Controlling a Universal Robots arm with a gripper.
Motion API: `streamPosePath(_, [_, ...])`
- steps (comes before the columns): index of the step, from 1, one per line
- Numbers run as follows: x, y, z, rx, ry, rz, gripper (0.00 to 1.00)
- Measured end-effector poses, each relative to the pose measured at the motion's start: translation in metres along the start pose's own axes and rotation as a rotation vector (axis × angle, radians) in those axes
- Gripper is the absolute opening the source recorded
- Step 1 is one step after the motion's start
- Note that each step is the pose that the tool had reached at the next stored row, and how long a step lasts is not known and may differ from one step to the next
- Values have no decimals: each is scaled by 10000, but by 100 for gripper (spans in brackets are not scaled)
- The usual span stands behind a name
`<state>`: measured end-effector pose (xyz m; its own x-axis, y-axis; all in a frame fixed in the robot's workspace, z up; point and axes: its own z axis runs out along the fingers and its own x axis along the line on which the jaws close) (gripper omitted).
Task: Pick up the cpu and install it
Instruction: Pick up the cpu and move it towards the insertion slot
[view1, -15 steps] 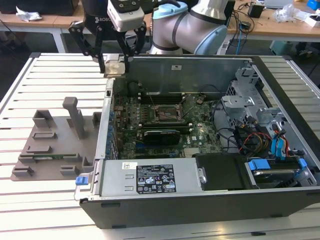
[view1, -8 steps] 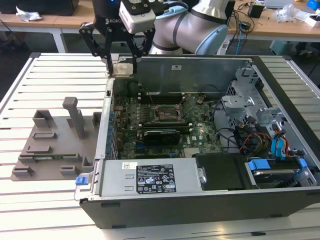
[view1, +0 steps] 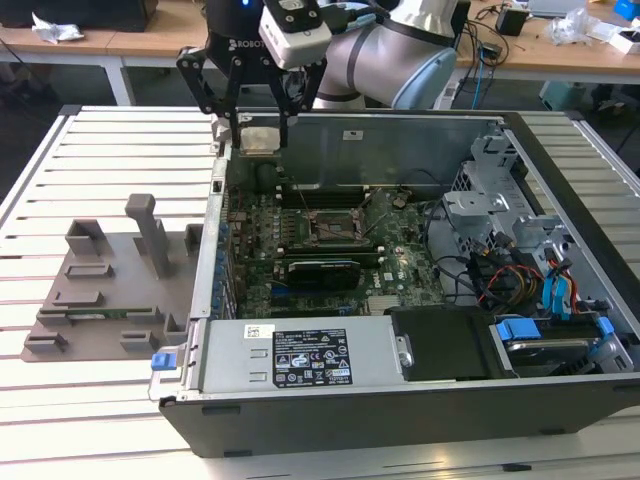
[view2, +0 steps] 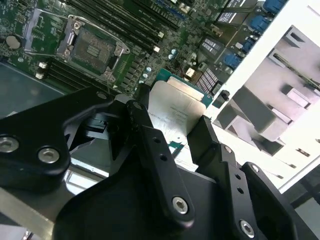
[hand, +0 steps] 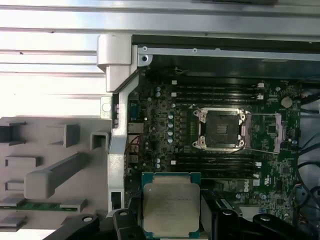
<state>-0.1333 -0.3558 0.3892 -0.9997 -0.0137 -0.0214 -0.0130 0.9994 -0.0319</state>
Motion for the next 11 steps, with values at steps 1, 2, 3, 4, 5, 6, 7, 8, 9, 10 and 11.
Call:
streamPosePath(1, [-8,0,1,1,1,0,55])
streamPosePath(2, [-16,0,3,0,1,1,55])
streamPosePath(3, [-32,0,6,1,1,0,55])
streamPosePath(4, [-44,0,8,0,2,0,55])
streamPosePath(5, [-55,0,10,1,3,0,55])
streamPosePath(6, [-67,0,18,0,7,-1,55])
streamPosePath(7, [-67,1,21,0,9,0,55])
streamPosePath(8, [-67,1,24,0,10,2,55])
streamPosePath(9, [-69,1,28,2,11,1,55])
streamPosePath(10, [-69,1,30,2,11,0,55])
streamPosePath(11, [-71,1,35,2,11,0,55])
